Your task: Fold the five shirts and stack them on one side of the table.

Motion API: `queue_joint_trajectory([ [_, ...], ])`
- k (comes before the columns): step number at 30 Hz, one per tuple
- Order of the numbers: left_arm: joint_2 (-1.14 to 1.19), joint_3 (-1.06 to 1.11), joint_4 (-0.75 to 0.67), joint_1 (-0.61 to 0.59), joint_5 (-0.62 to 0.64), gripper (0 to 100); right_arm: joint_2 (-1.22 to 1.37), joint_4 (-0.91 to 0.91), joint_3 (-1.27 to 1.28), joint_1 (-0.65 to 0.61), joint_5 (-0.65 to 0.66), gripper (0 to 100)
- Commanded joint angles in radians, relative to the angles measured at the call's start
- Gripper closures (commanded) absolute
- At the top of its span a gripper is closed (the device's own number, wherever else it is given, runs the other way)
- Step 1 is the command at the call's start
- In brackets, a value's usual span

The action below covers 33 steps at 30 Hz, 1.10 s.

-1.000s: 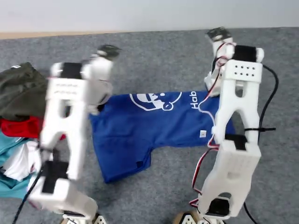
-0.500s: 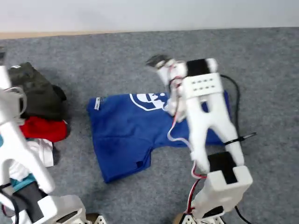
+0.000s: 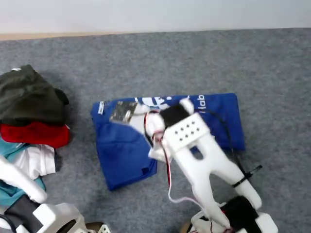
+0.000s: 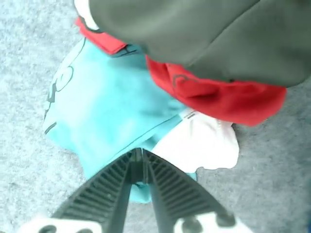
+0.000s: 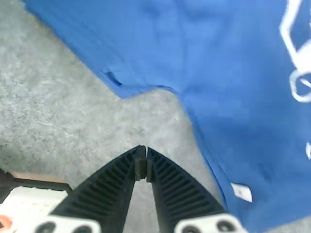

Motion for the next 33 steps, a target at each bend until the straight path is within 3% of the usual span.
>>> queue_joint_trajectory([
  [1,-0.043,-0.004,-0.011,-0.008,-0.009,99,-0.059,-0.102,0.072,-0.054,0.009,97.8],
  [9,-0.043,0.004,-0.009,-0.008,-0.008,99,0.082,-0.321,0.103,-0.133,0.009,97.3],
  [14,-0.043,0.044,-0.009,-0.009,-0.009,99,0.117,-0.315,0.118,-0.232,0.011,96.3],
  [21,-0.043,0.050,-0.014,-0.072,-0.011,99,0.124,-0.312,0.163,-0.266,0.098,77.5],
  [27,-0.043,0.050,-0.011,-0.095,-0.011,99,0.125,-0.309,0.163,-0.282,0.233,77.2],
  [33,-0.043,0.050,-0.011,-0.095,-0.011,99,0.125,-0.271,0.163,-0.390,0.238,77.2],
])
